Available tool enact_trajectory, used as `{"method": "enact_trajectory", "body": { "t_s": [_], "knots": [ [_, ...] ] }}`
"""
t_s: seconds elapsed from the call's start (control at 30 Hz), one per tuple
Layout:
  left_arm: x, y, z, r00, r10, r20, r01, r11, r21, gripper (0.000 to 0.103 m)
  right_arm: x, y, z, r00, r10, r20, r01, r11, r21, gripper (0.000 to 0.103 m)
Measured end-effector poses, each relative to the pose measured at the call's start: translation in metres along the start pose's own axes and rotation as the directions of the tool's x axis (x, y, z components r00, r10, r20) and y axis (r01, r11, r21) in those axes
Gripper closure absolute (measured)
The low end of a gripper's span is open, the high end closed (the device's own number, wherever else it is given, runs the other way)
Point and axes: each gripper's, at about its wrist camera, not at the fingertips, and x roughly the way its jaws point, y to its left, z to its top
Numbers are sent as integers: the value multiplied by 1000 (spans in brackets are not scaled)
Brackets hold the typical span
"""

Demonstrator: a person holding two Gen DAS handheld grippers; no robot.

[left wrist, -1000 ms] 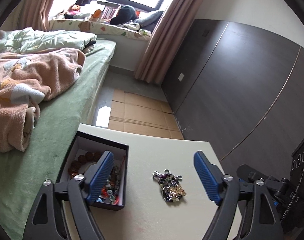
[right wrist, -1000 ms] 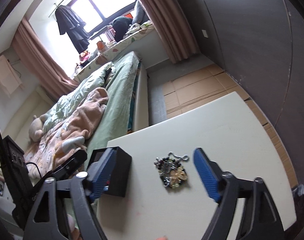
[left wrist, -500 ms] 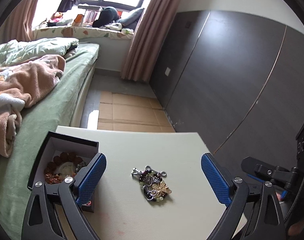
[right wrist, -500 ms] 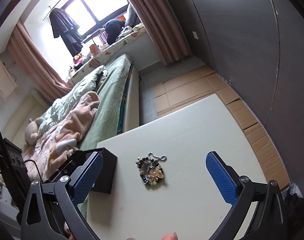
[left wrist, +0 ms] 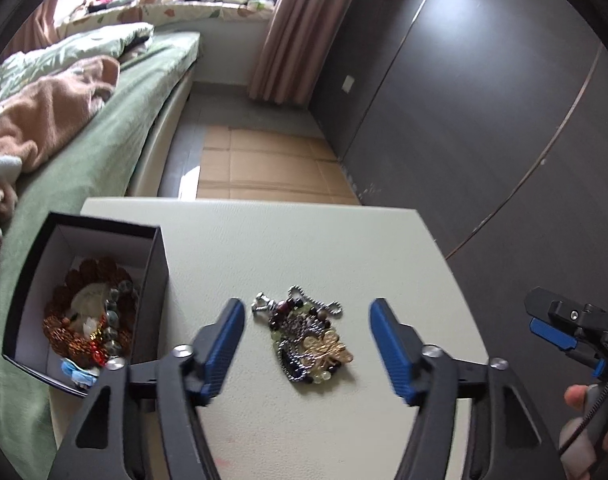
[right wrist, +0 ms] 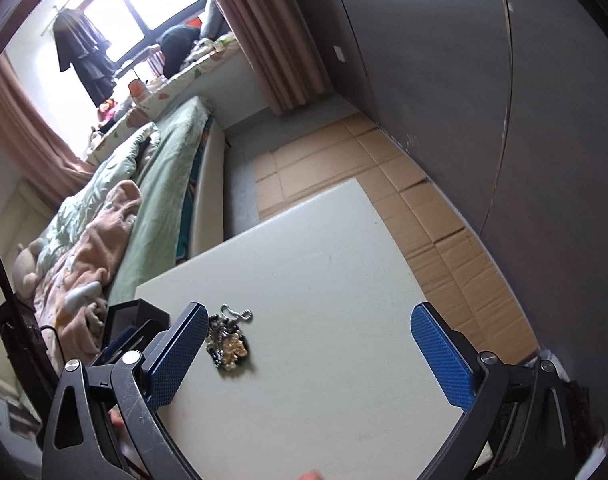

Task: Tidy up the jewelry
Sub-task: 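Grasp the beaded charm strand with the left tool and lift it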

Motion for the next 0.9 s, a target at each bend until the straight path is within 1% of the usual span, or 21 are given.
{"method": "enact_trajectory", "body": {
  "t_s": [0.03, 0.1, 0.2, 0.27, 0.37, 0.43, 0.5, 0.6, 0.67, 0.8, 0.9],
  "knots": [
    [4, 2, 0, 1000, 3, -13, -4, 1000, -12, 50, 4, -2, 0, 1000, 5, -17, -5, 1000, 7, 6],
    [13, 6, 0, 999, 8, -45, -10, 999, -31, 55, 11, -5, 0, 999, 20, -47, -19, 999, 28, 10],
    [25, 8, 1, 997, 24, -76, -27, 999, -31, 64, 16, -9, 1, 998, 24, -62, -21, 999, 47, 11],
    [32, 9, 1, 995, 31, -96, -35, 999, -32, 68, 18, -9, 1, 998, 21, -67, -18, 999, 50, 11],
    [41, 9, -1, 992, 65, -111, -67, 998, -21, 75, 22, -9, 2, 997, 23, -76, -19, 998, 54, 11],
    [45, 9, -2, 989, 92, -116, -95, 995, -20, 85, 24, -9, 3, 996, 23, -81, -19, 998, 56, 11],
    [48, 11, -4, 986, 123, -116, -127, 991, -28, 87, 26, -10, 5, 996, 27, -84, -21, 998, 63, 11],
    [53, 11, -6, 984, 124, -128, -127, 992, -18, 87, 27, -10, 6, 996, 31, -89, -25, 998, 65, 11],
    [57, 8, -8, 981, 139, -137, -140, 990, -1, 87, 28, -9, 6, 995, 31, -91, -25, 998, 62, 11],
    [59, 6, -9, 980, 146, -135, -146, 989, 10, 87, 31, -6, 5, 994, 30, -102, -24, 998, 57, 11],
    [60, 9, -9, 983, 129, -133, -130, 992, 4, 87, 32, -5, 5, 994, 29, -106, -24, 998, 54, 11]
  ]
}}
